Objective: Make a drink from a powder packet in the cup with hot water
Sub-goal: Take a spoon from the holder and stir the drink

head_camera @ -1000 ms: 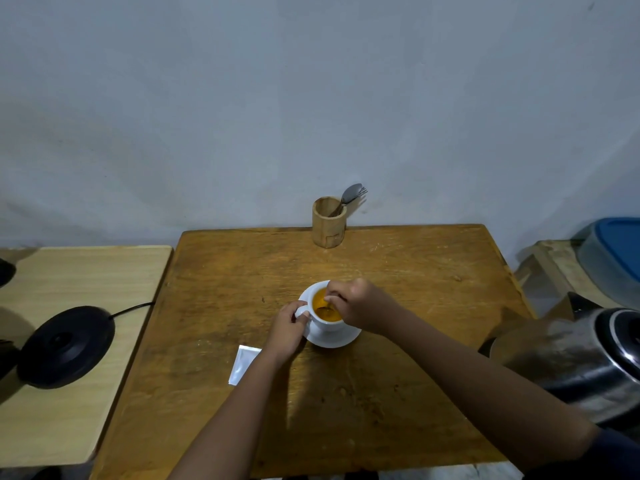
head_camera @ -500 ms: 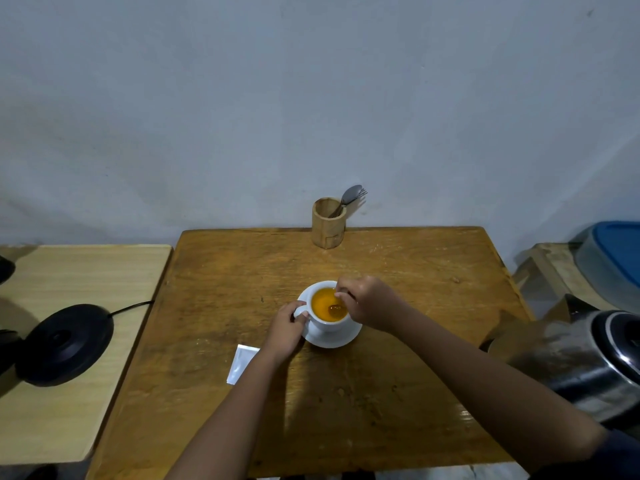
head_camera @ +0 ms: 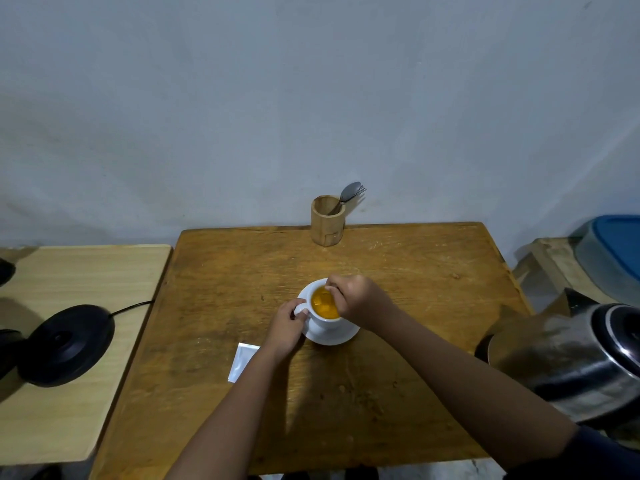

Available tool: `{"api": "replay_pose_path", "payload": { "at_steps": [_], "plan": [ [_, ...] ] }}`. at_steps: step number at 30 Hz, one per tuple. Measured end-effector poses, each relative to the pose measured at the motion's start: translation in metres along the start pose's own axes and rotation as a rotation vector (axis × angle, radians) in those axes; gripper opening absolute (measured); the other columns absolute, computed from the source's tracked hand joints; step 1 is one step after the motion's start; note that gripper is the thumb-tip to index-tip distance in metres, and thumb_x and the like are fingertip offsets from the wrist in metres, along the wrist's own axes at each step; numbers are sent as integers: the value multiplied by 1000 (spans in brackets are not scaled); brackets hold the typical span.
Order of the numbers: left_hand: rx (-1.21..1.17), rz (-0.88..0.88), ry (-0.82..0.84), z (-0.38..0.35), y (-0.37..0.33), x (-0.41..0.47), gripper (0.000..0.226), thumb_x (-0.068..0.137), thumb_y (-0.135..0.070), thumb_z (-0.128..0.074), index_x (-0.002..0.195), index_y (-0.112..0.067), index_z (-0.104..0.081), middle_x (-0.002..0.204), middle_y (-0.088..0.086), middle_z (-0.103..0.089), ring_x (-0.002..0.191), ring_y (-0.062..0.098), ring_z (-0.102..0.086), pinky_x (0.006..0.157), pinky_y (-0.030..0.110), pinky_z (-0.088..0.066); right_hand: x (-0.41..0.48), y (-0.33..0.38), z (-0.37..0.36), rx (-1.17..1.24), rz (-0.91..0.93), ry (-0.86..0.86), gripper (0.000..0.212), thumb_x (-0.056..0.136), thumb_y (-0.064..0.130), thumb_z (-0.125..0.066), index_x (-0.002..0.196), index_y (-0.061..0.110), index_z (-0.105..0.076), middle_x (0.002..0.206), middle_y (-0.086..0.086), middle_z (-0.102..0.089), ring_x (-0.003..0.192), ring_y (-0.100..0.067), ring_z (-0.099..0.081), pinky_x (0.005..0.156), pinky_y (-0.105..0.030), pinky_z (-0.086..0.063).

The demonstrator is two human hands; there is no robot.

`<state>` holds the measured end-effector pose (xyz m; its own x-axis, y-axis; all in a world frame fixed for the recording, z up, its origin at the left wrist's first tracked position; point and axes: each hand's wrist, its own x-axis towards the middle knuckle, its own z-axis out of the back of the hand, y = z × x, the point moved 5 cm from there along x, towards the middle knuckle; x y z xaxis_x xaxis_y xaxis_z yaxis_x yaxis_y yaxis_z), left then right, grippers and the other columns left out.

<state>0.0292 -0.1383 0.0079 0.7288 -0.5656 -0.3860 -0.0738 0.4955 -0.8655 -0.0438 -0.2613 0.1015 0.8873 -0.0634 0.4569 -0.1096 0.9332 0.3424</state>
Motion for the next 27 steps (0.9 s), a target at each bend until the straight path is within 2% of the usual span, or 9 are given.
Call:
{"api": "replay_pose_path", "payload": {
  "at_steps": [5, 9, 12, 14, 17, 20, 22, 25, 27],
  "plan": [
    [5, 2, -18, 1, 0, 0, 31, 92, -18, -50, 122, -11, -58, 127, 12, -59, 114, 27, -55, 96, 42, -46, -6, -3, 5, -13, 3, 23, 27, 86, 16, -43, 71, 2, -62, 48, -10, -57, 36, -21, -50, 34, -22, -37],
    [-1, 8, -21, 0, -2, 0, 31, 93, -15, -48, 124, -11, -56, 129, 11, -56, 116, 26, -53, 98, 41, -45, -11, 4, 7, -19, 24, 45, 28, 85, 18, -43, 73, 1, -62, 50, -11, -59, 38, -23, -53, 43, -17, -31],
    [3, -3, -34, -1, -1, 0, 32, 93, -15, -48, 124, -9, -56, 127, 13, -59, 111, 25, -55, 90, 37, -47, -9, 12, 6, -74, 81, 48, 29, 84, 15, -45, 64, 2, -61, 48, -8, -57, 35, -19, -49, 39, -17, -29],
    [4, -9, -43, -1, -1, 1, 32, 93, -14, -47, 124, -8, -56, 126, 13, -59, 106, 22, -55, 82, 31, -46, -8, 15, -1, -147, 127, 52, 31, 86, 12, -46, 61, 4, -62, 54, -6, -61, 38, -17, -49, 37, -21, -34],
    [-5, -2, -41, -2, -3, 0, 32, 94, -13, -46, 125, -8, -55, 126, 13, -58, 101, 20, -54, 73, 27, -46, -5, 10, -2, -33, 5, 56, 26, 87, 11, -46, 69, 2, -62, 54, -9, -60, 39, -19, -52, 37, -25, -37],
    [5, -7, -41, -2, -4, 0, 32, 94, -13, -46, 125, -8, -54, 129, 12, -55, 105, 18, -50, 85, 30, -41, -1, 3, -2, 80, -173, 84, 24, 89, 12, -46, 77, -1, -62, 54, -15, -61, 43, -26, -56, 40, -25, -33],
    [11, -6, -42, -2, -5, -1, 33, 94, -13, -46, 126, -9, -53, 130, 12, -55, 105, 18, -50, 83, 29, -42, 2, -4, -3, 85, -253, 127, 21, 91, 11, -47, 85, -2, -63, 62, -20, -64, 52, -31, -59, 43, -25, -30],
    [3, -6, -37, -2, -5, -1, 33, 94, -13, -45, 126, -9, -53, 129, 12, -55, 102, 17, -51, 73, 25, -43, 2, -9, -4, 56, -284, 184, 18, 94, 10, -48, 91, -2, -62, 69, -22, -65, 59, -32, -60, 46, -27, -30],
    [2, -5, -31, -1, -6, -2, 32, 95, -13, -45, 126, -9, -53, 129, 12, -55, 104, 17, -50, 80, 28, -41, 1, -10, 1, 35, -266, 191, 17, 94, 11, -49, 92, -1, -62, 68, -20, -64, 57, -30, -59, 45, -26, -30]
  ]
}}
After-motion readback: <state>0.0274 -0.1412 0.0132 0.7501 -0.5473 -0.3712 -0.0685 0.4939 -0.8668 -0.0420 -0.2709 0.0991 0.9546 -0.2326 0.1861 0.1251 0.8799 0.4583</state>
